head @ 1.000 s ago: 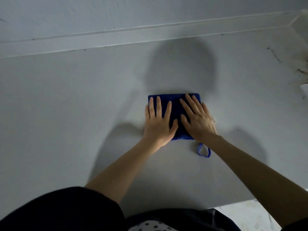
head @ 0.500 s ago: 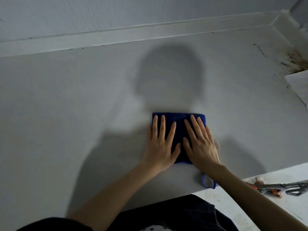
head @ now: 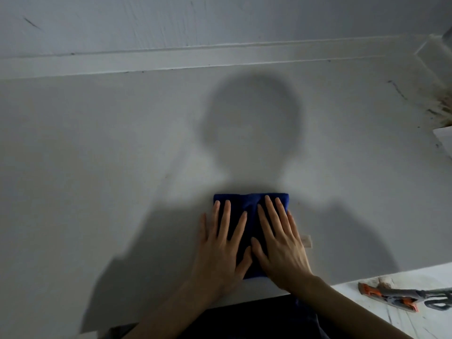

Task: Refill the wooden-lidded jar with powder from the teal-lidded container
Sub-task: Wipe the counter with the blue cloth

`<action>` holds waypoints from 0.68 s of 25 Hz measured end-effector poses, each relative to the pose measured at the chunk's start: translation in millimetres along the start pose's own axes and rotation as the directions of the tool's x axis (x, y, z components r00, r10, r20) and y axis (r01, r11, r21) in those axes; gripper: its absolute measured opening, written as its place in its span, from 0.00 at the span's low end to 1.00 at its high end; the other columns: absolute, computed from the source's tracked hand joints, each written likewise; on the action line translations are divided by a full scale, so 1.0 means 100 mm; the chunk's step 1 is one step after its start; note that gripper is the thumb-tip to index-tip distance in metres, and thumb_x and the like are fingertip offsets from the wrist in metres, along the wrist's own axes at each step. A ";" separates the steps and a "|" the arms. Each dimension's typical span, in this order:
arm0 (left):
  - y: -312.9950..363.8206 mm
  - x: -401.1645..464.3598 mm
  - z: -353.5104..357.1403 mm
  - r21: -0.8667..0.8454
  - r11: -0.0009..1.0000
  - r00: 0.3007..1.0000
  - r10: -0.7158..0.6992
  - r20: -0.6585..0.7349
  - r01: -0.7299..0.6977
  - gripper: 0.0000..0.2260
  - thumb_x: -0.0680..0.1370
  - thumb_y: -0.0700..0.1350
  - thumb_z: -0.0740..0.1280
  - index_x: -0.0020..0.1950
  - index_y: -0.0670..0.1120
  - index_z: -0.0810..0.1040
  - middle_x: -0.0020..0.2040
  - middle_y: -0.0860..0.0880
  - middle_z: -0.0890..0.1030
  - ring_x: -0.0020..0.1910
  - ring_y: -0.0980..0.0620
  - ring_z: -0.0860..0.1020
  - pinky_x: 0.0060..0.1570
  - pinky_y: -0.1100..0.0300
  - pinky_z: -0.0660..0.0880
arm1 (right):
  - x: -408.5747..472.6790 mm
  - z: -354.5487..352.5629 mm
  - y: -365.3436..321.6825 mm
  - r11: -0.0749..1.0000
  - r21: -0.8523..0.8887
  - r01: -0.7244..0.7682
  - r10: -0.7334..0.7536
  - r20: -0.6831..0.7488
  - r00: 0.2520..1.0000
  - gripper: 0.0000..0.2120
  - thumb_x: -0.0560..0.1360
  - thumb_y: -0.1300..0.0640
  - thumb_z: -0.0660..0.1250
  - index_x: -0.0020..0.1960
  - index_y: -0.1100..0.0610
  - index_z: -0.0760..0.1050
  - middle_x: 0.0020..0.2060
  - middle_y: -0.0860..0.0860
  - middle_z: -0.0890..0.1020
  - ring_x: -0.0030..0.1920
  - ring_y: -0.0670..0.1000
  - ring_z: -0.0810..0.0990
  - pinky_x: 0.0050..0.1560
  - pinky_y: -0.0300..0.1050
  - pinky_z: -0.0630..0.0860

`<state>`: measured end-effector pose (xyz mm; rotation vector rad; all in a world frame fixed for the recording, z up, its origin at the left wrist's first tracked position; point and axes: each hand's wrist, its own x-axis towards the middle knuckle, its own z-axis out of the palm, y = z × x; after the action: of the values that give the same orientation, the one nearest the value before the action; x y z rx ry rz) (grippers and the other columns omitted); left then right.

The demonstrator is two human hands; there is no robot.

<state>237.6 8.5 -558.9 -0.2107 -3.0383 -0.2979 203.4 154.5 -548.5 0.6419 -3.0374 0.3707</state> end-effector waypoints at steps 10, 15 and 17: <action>-0.29 0.22 -0.09 0.052 0.979 0.980 -0.197 0.023 0.196 0.27 0.76 0.60 0.45 0.70 0.48 0.60 0.70 0.37 0.65 0.70 0.40 0.55 0.65 0.37 0.53 | 0.54 0.04 -0.09 0.994 -0.019 0.109 -0.108 0.063 0.992 0.29 0.77 0.41 0.38 0.70 0.56 0.56 0.70 0.54 0.58 0.71 0.51 0.49 0.70 0.47 0.44; -0.63 0.55 -0.13 0.055 0.960 0.959 -0.279 0.055 0.276 0.29 0.76 0.61 0.39 0.70 0.48 0.61 0.70 0.37 0.65 0.69 0.40 0.56 0.61 0.31 0.59 | 1.08 0.02 -0.21 0.984 0.024 0.177 -0.178 0.150 0.972 0.30 0.75 0.41 0.42 0.72 0.55 0.51 0.70 0.51 0.47 0.72 0.55 0.42 0.69 0.55 0.39; -0.82 0.73 -0.12 0.068 0.954 0.954 -0.295 0.058 0.291 0.29 0.76 0.61 0.38 0.70 0.48 0.61 0.70 0.37 0.65 0.69 0.40 0.56 0.64 0.33 0.57 | 1.35 0.04 -0.24 0.979 0.081 0.186 -0.198 0.179 0.964 0.32 0.73 0.40 0.40 0.73 0.54 0.47 0.70 0.49 0.41 0.70 0.52 0.35 0.67 0.49 0.32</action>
<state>154.1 -64.3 -555.4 0.2429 -3.1356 -0.2233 90.0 78.5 -537.9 1.0213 -3.1078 0.4247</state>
